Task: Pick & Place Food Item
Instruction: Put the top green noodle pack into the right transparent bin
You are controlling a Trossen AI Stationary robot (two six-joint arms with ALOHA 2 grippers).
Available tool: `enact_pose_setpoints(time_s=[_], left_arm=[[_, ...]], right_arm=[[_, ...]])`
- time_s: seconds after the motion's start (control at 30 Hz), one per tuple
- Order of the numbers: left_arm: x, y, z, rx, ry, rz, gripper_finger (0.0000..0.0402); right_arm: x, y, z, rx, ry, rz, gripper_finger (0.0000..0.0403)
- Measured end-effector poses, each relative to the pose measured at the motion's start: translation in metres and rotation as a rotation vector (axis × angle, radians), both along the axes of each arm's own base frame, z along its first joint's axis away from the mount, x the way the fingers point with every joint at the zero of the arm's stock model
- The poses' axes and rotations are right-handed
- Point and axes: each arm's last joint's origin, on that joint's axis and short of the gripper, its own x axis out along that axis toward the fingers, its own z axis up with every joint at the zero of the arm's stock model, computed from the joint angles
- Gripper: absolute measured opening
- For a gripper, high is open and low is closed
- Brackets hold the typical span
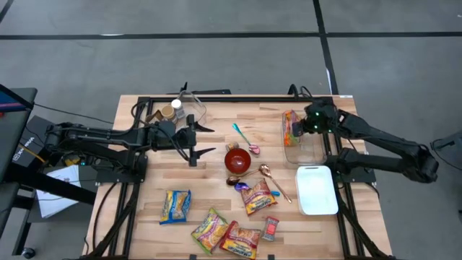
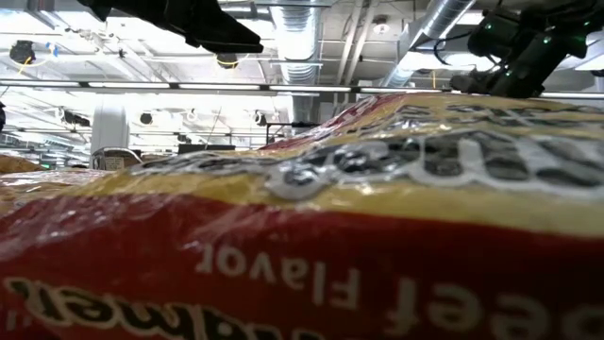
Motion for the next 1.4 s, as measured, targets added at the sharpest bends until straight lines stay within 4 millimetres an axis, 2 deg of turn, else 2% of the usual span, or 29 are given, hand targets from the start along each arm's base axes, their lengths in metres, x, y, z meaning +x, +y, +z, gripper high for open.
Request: enact_pose_setpoints(time_s=[0.2,0.53,0.9,1.03,1.4], left_arm=[[0.0,0.0,0.0,-0.002,0.0,0.0,0.0296],[0.0,0.0,0.0,-0.003,0.0,-0.002,0.0296],[0.0,0.0,0.0,-0.003,-0.001,-0.002,0.0296],[0.0,0.0,0.0,-0.003,-0.001,-0.002,0.0296],[0.0,0.0,0.0,-0.003,-0.001,-0.001,0.0296]], right_arm=[[0.002,-0.002,-0.019,-0.012,0.05,0.028,0.0],[0.001,-0.001,-0.031,-0.065,0.09,0.105,0.0],[0.0,0.001,-0.029,-0.135,0.106,0.181,0.0001],[-0.002,0.003,-0.024,-0.162,0.079,0.181,0.0023],[-0.013,0.011,-0.008,-0.203,-0.01,0.146,0.012]])
